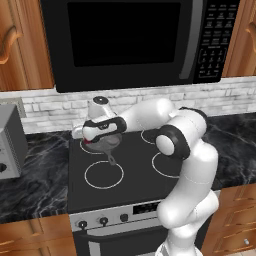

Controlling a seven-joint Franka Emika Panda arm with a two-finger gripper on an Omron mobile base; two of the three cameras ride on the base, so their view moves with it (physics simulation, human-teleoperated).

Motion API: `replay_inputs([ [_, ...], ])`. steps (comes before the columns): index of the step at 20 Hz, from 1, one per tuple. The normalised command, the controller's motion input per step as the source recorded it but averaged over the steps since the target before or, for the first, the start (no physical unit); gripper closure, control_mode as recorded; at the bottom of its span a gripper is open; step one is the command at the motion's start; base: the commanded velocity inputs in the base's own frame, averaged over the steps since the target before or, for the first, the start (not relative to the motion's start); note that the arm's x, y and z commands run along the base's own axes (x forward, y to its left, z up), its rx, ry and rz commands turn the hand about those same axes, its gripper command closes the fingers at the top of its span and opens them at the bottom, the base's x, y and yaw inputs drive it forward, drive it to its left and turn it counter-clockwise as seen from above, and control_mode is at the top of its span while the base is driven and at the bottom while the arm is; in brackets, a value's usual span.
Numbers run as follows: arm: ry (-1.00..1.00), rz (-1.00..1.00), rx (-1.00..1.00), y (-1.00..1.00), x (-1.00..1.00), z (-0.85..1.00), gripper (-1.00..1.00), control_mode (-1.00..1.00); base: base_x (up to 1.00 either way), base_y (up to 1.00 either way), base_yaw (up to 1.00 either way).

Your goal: Put the eggplant and tomato in the pan. Then turn on the rear left burner and set the heat to medium.

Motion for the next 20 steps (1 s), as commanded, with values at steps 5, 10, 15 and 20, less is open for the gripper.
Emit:
replay_inputs([
  [5,0.00,0.00,0.00,-0.44,0.08,-0.04,1.00,-1.00,0.00,0.00,0.00],
  [10,0.00,0.00,0.00,-0.39,0.18,0.00,1.00,-1.00,0.00,0.00,0.00],
  [15,0.00,0.00,0.00,-0.15,0.36,-0.03,1.00,-1.00,0.00,0.00,0.00],
  [20,0.00,0.00,-0.06,0.00,0.20,-0.09,1.00,-1.00,0.00,0.00,0.00],
])
